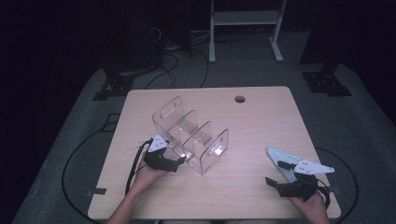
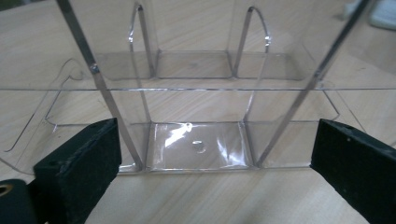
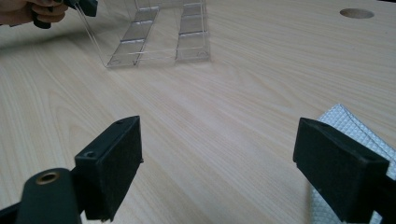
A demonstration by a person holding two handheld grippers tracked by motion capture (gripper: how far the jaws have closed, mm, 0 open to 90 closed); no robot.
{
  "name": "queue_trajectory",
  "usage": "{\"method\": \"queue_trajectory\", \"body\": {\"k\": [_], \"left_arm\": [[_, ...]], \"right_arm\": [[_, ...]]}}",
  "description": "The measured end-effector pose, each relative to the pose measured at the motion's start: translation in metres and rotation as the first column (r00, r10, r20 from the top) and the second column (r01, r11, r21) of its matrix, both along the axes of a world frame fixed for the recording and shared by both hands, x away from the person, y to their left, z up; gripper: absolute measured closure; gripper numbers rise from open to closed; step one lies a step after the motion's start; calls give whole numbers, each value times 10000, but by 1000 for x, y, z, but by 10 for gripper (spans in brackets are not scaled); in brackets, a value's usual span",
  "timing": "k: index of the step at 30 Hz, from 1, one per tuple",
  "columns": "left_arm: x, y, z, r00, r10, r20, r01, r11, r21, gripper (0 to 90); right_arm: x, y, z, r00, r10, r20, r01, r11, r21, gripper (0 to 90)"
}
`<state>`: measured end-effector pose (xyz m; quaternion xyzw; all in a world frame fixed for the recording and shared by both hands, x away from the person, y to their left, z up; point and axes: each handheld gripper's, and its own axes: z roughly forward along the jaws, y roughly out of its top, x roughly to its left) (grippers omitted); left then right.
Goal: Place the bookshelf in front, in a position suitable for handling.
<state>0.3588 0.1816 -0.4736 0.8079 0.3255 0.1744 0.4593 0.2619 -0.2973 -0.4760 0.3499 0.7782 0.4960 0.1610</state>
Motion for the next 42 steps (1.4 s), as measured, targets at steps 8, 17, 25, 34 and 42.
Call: {"method": "queue_trajectory", "body": {"k": [8,17,25,34,42], "left_arm": [[8,-1,-4,9996,263,-120,-266,9994,-212,7],[13,-7,-8,9994,341,-22,-341,9982,-487,8],[13,-8,-9,9995,304,1,-304,9980,-562,65],[5,-12,-7,9994,342,11,-342,9989,-335,70],[-2,-13,-7,9991,419,31,-418,9987,-303,72]], "right_arm": [[3,-5,4,9999,-126,17,126,9998,-169,151],[28,-23,10,9964,-727,-441,689,9941,-834,233],[63,-36,-3,9785,-1464,-1451,1155,9724,-2026,401],[71,-28,-15,9649,-1990,-1711,1511,9544,-2576,421],[61,-22,-17,9644,-2153,-1538,1776,9576,-2269,771]]}}
